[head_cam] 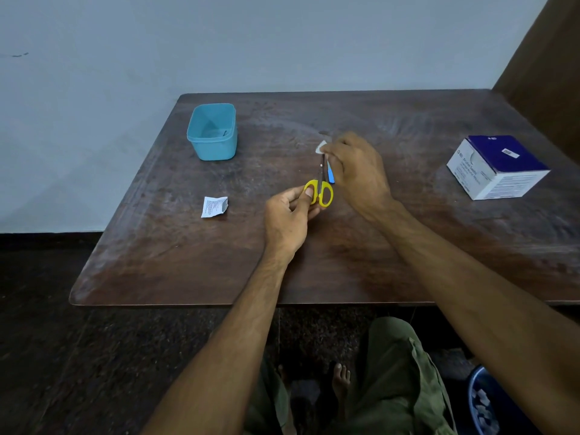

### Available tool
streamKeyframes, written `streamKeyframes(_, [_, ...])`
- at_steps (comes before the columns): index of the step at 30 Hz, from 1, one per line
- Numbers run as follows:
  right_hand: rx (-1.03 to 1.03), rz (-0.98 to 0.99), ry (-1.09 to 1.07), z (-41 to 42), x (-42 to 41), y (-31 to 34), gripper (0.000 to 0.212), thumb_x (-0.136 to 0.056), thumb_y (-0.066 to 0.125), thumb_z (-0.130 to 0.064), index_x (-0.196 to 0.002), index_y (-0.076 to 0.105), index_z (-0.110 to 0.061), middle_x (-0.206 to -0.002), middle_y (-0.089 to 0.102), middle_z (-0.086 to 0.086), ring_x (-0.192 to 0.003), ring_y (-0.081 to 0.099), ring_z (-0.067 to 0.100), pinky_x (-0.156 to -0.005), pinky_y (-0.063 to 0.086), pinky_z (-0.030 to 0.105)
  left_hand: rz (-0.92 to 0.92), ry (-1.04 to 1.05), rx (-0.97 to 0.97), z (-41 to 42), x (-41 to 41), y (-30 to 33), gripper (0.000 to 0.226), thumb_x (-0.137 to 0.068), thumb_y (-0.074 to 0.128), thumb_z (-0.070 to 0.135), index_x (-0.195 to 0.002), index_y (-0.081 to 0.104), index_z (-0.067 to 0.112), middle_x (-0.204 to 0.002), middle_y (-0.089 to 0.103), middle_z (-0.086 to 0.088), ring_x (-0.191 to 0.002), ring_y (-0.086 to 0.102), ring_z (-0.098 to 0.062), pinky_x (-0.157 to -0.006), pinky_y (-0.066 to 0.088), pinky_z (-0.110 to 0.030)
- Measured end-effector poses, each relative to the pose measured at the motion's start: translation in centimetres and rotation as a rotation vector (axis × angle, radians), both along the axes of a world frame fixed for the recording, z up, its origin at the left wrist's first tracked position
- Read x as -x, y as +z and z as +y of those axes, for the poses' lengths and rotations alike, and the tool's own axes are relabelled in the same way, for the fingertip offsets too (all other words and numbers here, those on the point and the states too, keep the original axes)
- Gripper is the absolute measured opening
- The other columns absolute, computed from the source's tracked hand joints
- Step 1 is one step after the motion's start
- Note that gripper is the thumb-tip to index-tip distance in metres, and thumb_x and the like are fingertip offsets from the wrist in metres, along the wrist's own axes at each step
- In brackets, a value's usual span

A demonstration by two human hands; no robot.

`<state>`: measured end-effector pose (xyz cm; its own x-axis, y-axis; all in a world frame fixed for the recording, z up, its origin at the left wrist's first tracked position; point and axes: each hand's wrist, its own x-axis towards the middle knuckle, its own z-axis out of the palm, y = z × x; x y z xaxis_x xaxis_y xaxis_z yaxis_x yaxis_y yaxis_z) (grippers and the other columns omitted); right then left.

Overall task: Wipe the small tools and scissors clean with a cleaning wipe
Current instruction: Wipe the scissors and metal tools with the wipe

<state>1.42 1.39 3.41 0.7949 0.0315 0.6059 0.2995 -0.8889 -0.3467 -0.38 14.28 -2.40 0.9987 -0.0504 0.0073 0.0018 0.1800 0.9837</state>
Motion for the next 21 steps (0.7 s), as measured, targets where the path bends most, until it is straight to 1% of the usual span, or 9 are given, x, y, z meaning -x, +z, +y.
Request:
streamKeyframes(4, [0.017,0.008,0.040,0.5,0.3,-0.6,0.028,-0.081,0.053,-0.007,-0.100,0.073,-0.009,-0.095,0.067,0.011,-0.087,0.064,0.033,-0.067,0.053,0.039,0.016,0.010,0.050,0.2,0.0,0.1,0.015,-0.098,0.055,0.012,-0.103,0.069,0.008,-0.084,0.074,-0.003,-0.076,0.073,-0.013,-0.068,0.056,-0.018])
streamKeyframes(6, [0.031,0.030,0.052,0.5,0.7,-1.1,0.029,-0.080,0.052,-0.009,-0.100,0.073,-0.009,-0.098,0.068,0.010,-0.089,0.064,0.033,-0.068,0.055,0.042,0.020,0.007,0.050,0.3,-0.1,0.1,0.017,-0.098,0.055,0.011,-0.106,0.069,0.005,-0.084,0.074,-0.003,-0.077,0.073,-0.014,-0.068,0.056,-0.019])
streamKeyframes(8, [0.034,0.024,0.041,0.2,0.6,-1.1,0.030,-0.080,0.050,-0.010,-0.099,0.073,-0.011,-0.098,0.069,0.009,-0.089,0.065,0.033,-0.068,0.055,0.042,0.019,-0.008,0.042,0.2,-0.1,0.1,0.019,-0.097,0.055,0.011,-0.108,0.068,0.003,-0.083,0.074,-0.002,-0.077,0.073,-0.015,-0.070,0.057,-0.020])
streamKeyframes(12, [-0.027,0.012,-0.010,0.0,-0.1,-0.9,0.028,-0.084,0.050,-0.014,-0.098,0.074,-0.013,-0.098,0.072,0.005,-0.093,0.065,0.028,-0.074,0.053,0.041,0.019,-0.021,0.061,0.2,-0.1,0.3,0.017,-0.098,0.054,0.010,-0.104,0.069,0.005,-0.080,0.074,0.001,-0.075,0.073,-0.014,-0.073,0.059,-0.023])
streamKeyframes(14, [-0.034,0.032,-0.015,0.3,0.4,-1.3,0.028,-0.085,0.050,-0.017,-0.099,0.074,-0.014,-0.094,0.070,0.006,-0.088,0.064,0.029,-0.070,0.052,0.041,0.020,-0.014,0.076,0.3,-0.1,0.2,0.017,-0.098,0.054,0.010,-0.105,0.069,0.005,-0.081,0.074,0.000,-0.077,0.073,-0.014,-0.072,0.058,-0.021])
streamKeyframes(16, [0.072,0.035,-0.003,0.8,1.6,-2.2,0.028,-0.081,0.050,-0.018,-0.097,0.074,-0.013,-0.088,0.067,0.008,-0.079,0.063,0.034,-0.063,0.049,0.039,0.021,-0.001,0.078,0.4,-0.2,0.2,0.018,-0.098,0.052,0.009,-0.104,0.069,0.004,-0.080,0.074,0.002,-0.075,0.072,-0.011,-0.071,0.057,-0.019])
streamKeyframes(18, [0.193,0.039,-0.017,0.9,2.6,-2.9,0.024,-0.073,0.059,-0.011,-0.092,0.074,-0.012,-0.084,0.065,0.008,-0.071,0.061,0.035,-0.060,0.042,0.035,0.024,0.000,0.065,0.4,-0.2,0.3,0.019,-0.099,0.052,0.009,-0.103,0.069,0.002,-0.078,0.074,0.003,-0.073,0.072,-0.010,-0.069,0.056,-0.017])
streamKeyframes(20, [0.257,0.056,-0.058,0.7,2.5,-2.6,0.024,-0.066,0.069,-0.007,-0.089,0.074,-0.014,-0.082,0.065,0.008,-0.070,0.060,0.034,-0.061,0.033,0.031,0.021,-0.015,0.049,0.3,-0.2,0.2,0.019,-0.099,0.052,0.010,-0.102,0.069,0.002,-0.079,0.074,0.003,-0.075,0.072,-0.012,-0.071,0.057,-0.018])
streamKeyframes(21, [0.284,0.069,-0.089,0.6,2.2,-2.2,0.023,-0.066,0.072,-0.009,-0.087,0.075,-0.016,-0.080,0.065,0.007,-0.070,0.060,0.034,-0.062,0.030,0.030,0.017,-0.022,0.042,0.3,-0.2,0.2,0.019,-0.099,0.052,0.010,-0.102,0.069,0.003,-0.079,0.074,0.002,-0.076,0.072,-0.013,-0.072,0.057,-0.019])
